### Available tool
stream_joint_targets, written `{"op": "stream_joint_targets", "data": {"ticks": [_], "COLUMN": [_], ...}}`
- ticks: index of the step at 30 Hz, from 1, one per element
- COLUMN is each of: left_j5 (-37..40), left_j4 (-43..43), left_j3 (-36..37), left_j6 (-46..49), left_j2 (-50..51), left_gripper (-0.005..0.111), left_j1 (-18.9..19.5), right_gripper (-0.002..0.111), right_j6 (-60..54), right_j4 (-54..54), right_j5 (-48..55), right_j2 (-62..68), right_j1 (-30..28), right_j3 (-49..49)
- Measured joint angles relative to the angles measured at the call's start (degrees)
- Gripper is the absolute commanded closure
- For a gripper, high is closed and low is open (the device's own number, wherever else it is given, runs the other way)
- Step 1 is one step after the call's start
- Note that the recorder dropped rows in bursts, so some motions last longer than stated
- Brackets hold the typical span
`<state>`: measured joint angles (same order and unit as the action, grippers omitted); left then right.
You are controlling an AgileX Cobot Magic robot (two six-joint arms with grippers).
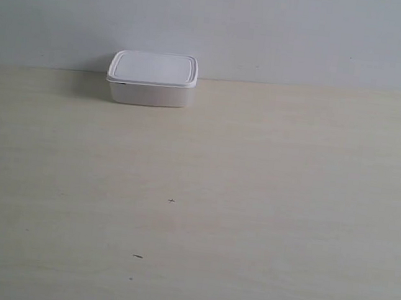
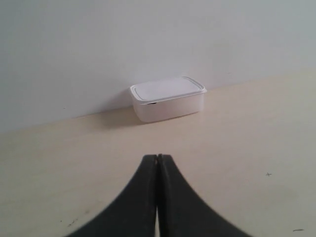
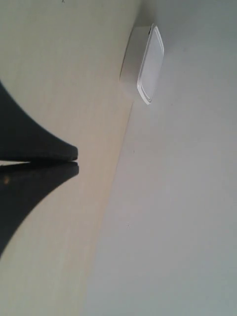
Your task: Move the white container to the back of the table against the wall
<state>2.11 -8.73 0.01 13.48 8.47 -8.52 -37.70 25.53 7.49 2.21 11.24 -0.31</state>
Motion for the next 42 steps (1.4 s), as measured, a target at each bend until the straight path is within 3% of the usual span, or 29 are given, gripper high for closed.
{"op": "stream_joint_targets", "data": {"ticks": [20, 24, 30, 42], "left_j5": [3.9, 3.9, 3.9, 3.9], "left_j4": [-0.1, -0.1, -0.1, -0.1], "left_j3": [0.0, 0.0, 0.0, 0.0], "left_j6": [0.0, 0.0, 0.0, 0.0], "left_j2": [0.0, 0.0, 0.0, 0.0], "left_gripper": [0.107, 0.107, 0.107, 0.107], "left_j1": [0.0, 0.0, 0.0, 0.0], "right_gripper": [0.108, 0.108, 0.108, 0.108], "right_j6": [2.1, 8.8, 23.9, 26.7], "right_j4": [-4.4, -13.7, -16.7, -17.8], "right_j5": [0.2, 0.6, 3.1, 8.7], "right_j2": [-0.5, -0.5, -0.5, -0.5], "right_j1": [0.0, 0.0, 0.0, 0.0], "right_j3": [0.0, 0.0, 0.0, 0.0]}}
